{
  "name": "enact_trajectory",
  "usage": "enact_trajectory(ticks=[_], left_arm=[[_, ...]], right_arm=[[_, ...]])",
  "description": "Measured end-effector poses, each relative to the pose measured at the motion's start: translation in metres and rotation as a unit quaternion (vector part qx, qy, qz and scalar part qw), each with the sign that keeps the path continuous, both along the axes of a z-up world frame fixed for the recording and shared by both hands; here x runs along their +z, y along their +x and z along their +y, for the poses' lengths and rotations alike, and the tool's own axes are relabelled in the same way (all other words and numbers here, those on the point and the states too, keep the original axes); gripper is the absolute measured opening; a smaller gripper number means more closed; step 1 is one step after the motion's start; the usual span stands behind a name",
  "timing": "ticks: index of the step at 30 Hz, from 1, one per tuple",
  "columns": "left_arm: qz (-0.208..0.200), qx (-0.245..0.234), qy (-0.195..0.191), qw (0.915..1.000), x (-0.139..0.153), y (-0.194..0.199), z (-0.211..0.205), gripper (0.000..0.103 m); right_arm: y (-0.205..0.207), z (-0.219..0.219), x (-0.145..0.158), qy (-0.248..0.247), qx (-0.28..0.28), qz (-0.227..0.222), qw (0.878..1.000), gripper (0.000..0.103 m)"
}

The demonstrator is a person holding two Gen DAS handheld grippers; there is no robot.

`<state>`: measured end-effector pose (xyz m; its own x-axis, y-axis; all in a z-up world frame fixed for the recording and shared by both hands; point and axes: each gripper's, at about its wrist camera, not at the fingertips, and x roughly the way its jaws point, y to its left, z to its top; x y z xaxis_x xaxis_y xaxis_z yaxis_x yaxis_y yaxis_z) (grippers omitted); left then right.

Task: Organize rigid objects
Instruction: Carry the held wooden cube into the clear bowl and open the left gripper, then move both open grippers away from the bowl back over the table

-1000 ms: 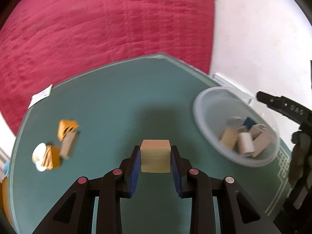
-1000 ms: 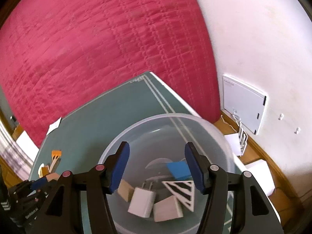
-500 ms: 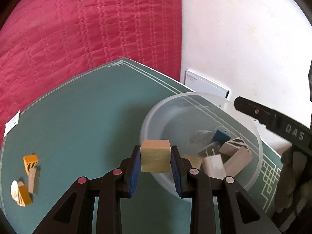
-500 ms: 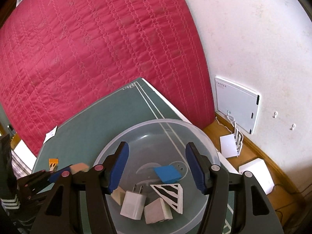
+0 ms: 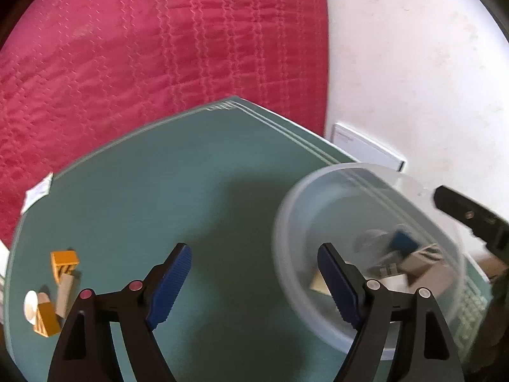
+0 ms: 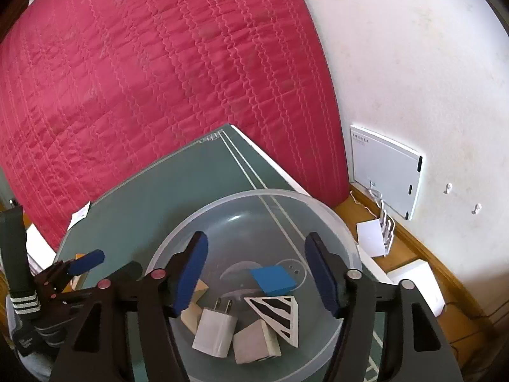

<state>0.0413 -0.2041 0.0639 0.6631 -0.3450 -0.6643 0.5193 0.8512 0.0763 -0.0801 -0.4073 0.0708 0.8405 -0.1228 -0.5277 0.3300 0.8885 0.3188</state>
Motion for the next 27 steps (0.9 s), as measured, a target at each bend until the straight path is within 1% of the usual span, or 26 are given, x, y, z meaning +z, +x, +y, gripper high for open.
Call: enact_trajectory(ticks=[2, 5, 10, 17, 27], left_arm=[[0.000, 0.007, -0.001, 1.0000, -0.003, 0.001, 0.006, 0.087], [0.000, 0.014, -0.004, 0.9999, -0.006, -0.003, 0.012, 0.090], [-0.029, 0.033, 0.020, 0.9988, -0.008, -0.011, 0.013, 0.102], [-0.037, 0.047, 0.029, 0.9978, -0.010, -0.015, 0.022, 0.102], [-0.050, 0.064, 0.033, 0.9962, -0.008, -0.018, 0.039, 0.102]], right_arm=[[0.000, 0.002, -0.001, -0.005, -0.002, 0.000, 1.000, 0.072], [0.001, 0.005, -0.002, -0.013, 0.001, 0.002, 1.000, 0.072], [0.004, 0.012, -0.005, -0.021, 0.006, 0.005, 1.000, 0.072], [0.007, 0.022, -0.008, -0.039, 0.014, 0.009, 0.999, 0.072], [0.008, 0.049, -0.015, -0.083, 0.040, 0.013, 0.996, 0.073]])
